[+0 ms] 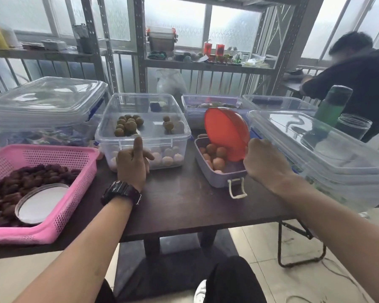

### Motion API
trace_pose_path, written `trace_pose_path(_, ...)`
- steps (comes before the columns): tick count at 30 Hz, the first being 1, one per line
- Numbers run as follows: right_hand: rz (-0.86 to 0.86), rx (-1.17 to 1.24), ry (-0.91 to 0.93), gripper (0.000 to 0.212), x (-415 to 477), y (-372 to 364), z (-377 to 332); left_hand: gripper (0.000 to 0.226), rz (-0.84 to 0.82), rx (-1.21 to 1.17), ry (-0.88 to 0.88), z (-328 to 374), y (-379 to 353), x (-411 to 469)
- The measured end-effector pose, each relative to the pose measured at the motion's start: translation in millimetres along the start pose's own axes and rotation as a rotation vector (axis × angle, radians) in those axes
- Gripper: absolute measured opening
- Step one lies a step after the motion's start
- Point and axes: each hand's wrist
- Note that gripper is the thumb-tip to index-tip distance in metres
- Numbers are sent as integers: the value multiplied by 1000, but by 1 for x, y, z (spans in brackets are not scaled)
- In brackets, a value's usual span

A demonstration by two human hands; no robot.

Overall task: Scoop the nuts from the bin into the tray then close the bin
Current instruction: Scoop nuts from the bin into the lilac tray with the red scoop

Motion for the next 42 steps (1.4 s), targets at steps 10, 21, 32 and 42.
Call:
trace_pose_path(10,174,2,-60,18,41,40,-13,68,51,-55,18,-4,1,2)
trace_pose_path(21,-12,55,193,34,127,27,-172,74,69,-72,101,-11,3,4)
trace_pose_path(32,-199,156,136,32,192,-25,-256,75,66,-91,89,-21,1,5)
trace_pose_path(42,-741,887,-120,19,193,-30,-282,79,70,-61,67,-25,0,7)
Point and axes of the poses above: each hand's wrist, its own x-axis towards the middle knuckle, its own y-axis out of the back of the hand, z = x × y, and after that the axes turned 15 degrees about -x, right-handed
